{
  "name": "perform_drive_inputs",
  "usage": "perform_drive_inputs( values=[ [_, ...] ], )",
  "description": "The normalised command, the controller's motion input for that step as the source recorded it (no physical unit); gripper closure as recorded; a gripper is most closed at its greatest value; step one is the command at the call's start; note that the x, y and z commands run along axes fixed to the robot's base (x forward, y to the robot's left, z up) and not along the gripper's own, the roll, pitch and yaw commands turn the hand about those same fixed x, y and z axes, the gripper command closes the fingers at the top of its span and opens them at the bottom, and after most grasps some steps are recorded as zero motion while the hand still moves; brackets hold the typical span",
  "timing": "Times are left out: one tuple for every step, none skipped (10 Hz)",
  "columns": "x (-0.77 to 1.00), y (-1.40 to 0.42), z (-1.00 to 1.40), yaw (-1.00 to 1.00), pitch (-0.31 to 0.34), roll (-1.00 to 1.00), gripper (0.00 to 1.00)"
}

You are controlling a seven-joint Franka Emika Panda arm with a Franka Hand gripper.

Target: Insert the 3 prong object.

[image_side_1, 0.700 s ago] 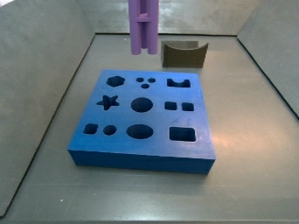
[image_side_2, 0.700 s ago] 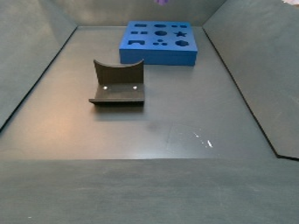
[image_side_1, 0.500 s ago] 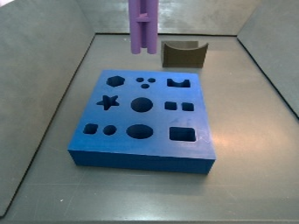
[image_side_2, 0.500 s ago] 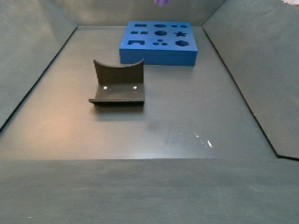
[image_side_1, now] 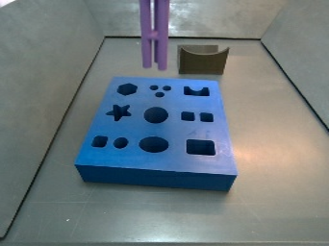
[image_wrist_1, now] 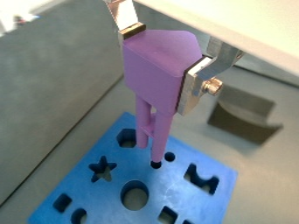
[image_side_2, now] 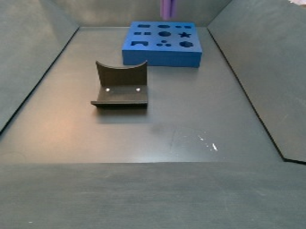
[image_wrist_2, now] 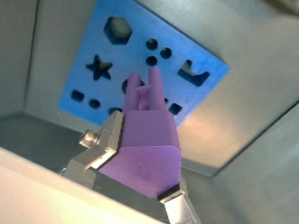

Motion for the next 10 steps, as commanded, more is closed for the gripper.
perform_drive_inputs(
  values=[
    [0.08, 0.03, -0.48, -1.0, 0.0, 0.01, 1.0],
    [0.06, 0.02, -0.39, -1.0, -0.017, 0.05, 1.0],
    [0.0, 0.08, -0.27, -0.98, -0.051, 0.03, 1.0],
    [0.0, 0.0, -0.22, -1.0, -0.064, 0.01, 1.0],
    [0.0, 0.0, -0.23, -1.0, -0.054, 0.02, 1.0],
    [0.0, 0.0, -0.25, -1.0, -0.036, 0.04, 1.0],
    [0.0, 0.0, -0.26, -1.0, -0.034, 0.04, 1.0],
    [0.0, 0.0, -0.28, -1.0, -0.026, 0.03, 1.0],
    [0.0, 0.0, -0.3, -1.0, -0.021, 0.02, 1.0],
    [0.0, 0.08, -0.33, -0.98, -0.013, 0.03, 1.0]
  ],
)
